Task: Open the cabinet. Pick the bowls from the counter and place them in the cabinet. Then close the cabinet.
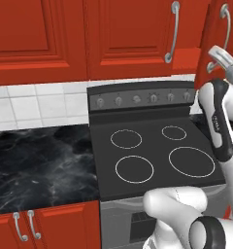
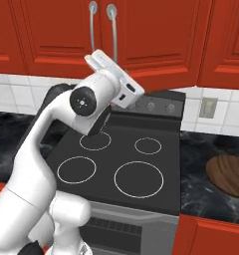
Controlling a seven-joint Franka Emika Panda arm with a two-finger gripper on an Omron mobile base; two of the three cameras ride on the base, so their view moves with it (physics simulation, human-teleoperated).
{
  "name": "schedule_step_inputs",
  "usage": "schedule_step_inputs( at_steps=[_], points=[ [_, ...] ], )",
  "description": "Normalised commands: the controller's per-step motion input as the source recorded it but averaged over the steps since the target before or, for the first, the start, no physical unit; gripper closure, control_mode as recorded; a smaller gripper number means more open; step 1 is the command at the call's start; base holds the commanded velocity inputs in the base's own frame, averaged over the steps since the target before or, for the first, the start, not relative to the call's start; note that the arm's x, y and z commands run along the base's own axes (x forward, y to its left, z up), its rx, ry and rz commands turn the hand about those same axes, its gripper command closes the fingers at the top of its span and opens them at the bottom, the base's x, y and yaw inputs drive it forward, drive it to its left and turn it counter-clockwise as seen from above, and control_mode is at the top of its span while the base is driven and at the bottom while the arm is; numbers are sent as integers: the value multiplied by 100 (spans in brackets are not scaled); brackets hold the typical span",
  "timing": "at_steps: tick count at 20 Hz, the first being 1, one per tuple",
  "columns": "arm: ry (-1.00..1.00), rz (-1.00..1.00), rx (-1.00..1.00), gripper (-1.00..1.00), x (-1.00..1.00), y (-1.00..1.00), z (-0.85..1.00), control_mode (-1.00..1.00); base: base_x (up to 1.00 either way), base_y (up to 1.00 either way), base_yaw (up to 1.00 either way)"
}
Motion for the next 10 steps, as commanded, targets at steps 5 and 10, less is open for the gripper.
schedule_step_inputs(
  at_steps=[5,10],
  points=[
    [-8,5,28,100,-99,-100,-1,-100,0,0,0],
    [-6,2,29,100,-78,-100,-16,-100,0,0,0]
  ],
)
